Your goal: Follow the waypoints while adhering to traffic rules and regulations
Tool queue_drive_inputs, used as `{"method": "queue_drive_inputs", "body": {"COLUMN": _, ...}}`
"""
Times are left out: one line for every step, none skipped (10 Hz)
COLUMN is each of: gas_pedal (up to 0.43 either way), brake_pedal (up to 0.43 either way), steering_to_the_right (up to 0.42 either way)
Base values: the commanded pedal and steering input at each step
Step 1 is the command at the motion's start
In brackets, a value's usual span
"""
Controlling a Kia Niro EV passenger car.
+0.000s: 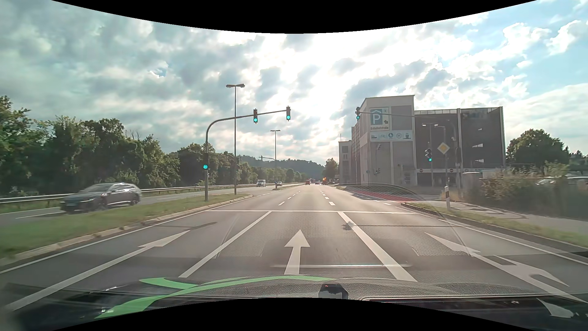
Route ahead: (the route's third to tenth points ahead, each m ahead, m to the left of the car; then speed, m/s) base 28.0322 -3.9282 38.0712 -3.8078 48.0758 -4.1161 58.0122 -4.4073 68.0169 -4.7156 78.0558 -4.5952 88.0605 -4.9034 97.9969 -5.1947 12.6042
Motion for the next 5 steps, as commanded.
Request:
{"method": "queue_drive_inputs", "body": {"gas_pedal": 0.189, "brake_pedal": 0.000, "steering_to_the_right": -0.005}}
{"method": "queue_drive_inputs", "body": {"gas_pedal": 0.189, "brake_pedal": 0.000, "steering_to_the_right": -0.005}}
{"method": "queue_drive_inputs", "body": {"gas_pedal": 0.177, "brake_pedal": 0.000, "steering_to_the_right": -0.005}}
{"method": "queue_drive_inputs", "body": {"gas_pedal": 0.157, "brake_pedal": 0.000, "steering_to_the_right": -0.005}}
{"method": "queue_drive_inputs", "body": {"gas_pedal": 0.138, "brake_pedal": 0.000, "steering_to_the_right": -0.005}}
